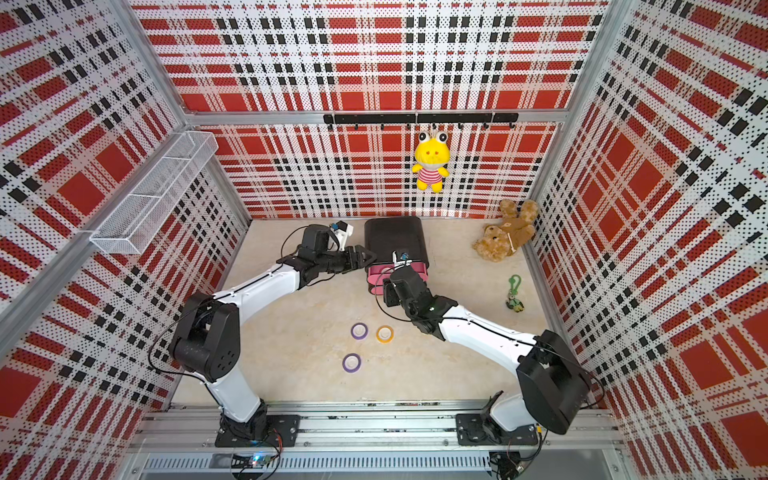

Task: Place the transparent tape into the drawer according to color
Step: Close the drawer of the storage box.

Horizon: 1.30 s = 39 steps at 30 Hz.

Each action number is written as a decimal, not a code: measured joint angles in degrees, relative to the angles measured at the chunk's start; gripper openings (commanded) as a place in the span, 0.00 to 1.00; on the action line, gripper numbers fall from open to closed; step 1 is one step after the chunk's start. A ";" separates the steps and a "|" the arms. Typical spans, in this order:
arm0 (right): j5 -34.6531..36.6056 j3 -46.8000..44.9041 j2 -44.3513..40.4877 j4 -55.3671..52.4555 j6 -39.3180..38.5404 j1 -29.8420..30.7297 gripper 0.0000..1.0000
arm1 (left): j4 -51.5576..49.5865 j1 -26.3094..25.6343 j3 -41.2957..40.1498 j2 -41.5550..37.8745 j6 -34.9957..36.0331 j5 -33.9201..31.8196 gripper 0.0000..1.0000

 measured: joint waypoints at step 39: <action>1.44 0.02 5.84 10.21 -5.60 -4.02 0.60 | -0.22 0.02 0.00 0.00 0.22 0.55 0.70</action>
